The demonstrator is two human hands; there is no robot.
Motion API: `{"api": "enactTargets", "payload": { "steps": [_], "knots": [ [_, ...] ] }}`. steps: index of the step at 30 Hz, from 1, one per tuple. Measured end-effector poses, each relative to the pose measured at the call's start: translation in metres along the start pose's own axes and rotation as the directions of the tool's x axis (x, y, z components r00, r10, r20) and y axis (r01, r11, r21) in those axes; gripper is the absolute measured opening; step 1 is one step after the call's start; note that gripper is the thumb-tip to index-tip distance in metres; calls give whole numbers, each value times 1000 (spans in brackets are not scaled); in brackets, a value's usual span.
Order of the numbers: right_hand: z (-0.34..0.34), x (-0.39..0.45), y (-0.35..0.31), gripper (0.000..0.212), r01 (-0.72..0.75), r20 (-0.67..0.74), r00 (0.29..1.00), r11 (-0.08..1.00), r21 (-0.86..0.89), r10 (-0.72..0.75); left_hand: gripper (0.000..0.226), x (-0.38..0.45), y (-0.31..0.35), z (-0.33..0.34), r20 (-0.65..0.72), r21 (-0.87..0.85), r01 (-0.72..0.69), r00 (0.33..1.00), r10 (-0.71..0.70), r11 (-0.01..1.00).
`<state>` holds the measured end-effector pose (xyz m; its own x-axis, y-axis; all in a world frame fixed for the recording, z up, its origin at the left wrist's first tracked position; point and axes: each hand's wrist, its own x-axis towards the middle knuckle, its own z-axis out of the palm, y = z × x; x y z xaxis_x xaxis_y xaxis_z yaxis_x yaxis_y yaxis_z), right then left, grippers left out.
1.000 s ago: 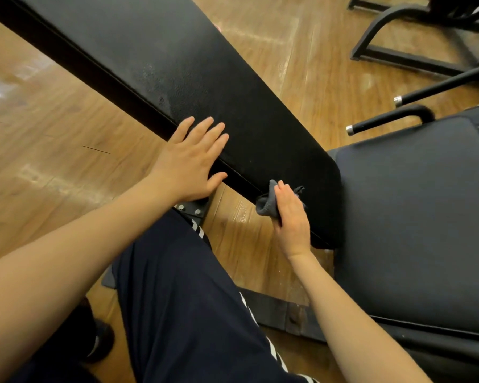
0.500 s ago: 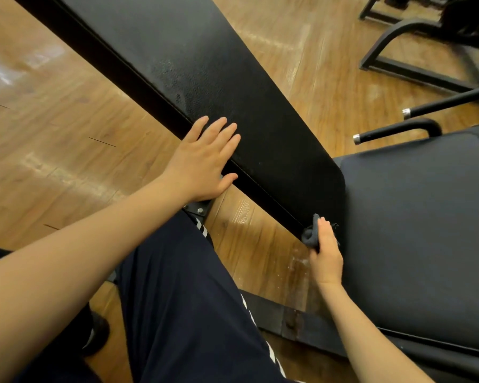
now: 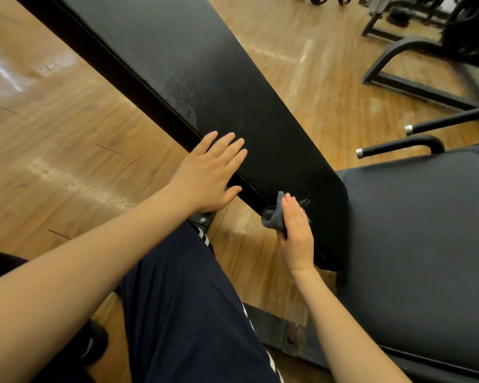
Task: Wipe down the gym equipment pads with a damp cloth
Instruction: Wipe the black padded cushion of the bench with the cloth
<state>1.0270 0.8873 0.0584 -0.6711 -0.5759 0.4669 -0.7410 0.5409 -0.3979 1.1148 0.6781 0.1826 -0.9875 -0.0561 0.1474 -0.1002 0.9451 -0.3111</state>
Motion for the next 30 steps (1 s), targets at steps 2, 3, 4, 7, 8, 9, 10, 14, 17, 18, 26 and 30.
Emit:
{"api": "enactTargets", "payload": {
  "steps": [2, 3, 4, 7, 8, 9, 10, 14, 17, 18, 26, 30],
  "knots": [
    [0, 1, -2, 72, -11, -2, 1000, 1000, 28, 11, 71, -1, 0, -4, 27, -8, -7, 1000, 7, 1000],
    [0, 2, -5, 73, -30, -2, 1000, 998, 54, 31, 71, -3, -2, -4, 9, -32, 11, 1000, -10, 999],
    [0, 3, -8, 73, -57, 0, 998, 995, 79, 57, 72, -7, -5, -4, -44, -78, 54, 997, -58, 996],
    [-1, 17, -26, 69, -65, -11, 998, 991, 118, 67, 75, -19, -25, 0, -213, -110, 214, 949, -233, 971],
    [-1, 27, -37, 68, -26, -28, 999, 992, 127, 30, 78, -22, -32, 3, -223, -88, 234, 943, -248, 968],
    [0, 41, -52, 68, 38, -45, 998, 990, 134, -32, 81, -23, -37, 7, -223, -62, 228, 946, -236, 972],
    [2, 56, -68, 67, 119, -59, 992, 983, 139, -112, 83, -23, -40, 11, -218, -46, 210, 952, -215, 977],
    [11, 99, -108, 63, 279, -103, 958, 952, 124, -267, 85, -25, -41, 16, -242, -35, 178, 953, -181, 983],
    [11, 93, -99, 69, 271, -81, 961, 958, 93, -264, 80, -30, -52, 20, -285, 23, 126, 952, -114, 992],
    [11, 90, -95, 70, 268, -84, 962, 960, 84, -262, 76, -32, -55, 20, -300, 38, 108, 949, -91, 993],
    [14, 86, -92, 70, 275, -111, 958, 958, 83, -265, 76, -72, -82, 42, -307, -88, 308, 896, -320, 947],
    [10, 86, -101, 72, 218, -77, 975, 969, 118, -210, 75, -58, -86, 26, -367, -149, 327, 858, -359, 933]
  ]
}}
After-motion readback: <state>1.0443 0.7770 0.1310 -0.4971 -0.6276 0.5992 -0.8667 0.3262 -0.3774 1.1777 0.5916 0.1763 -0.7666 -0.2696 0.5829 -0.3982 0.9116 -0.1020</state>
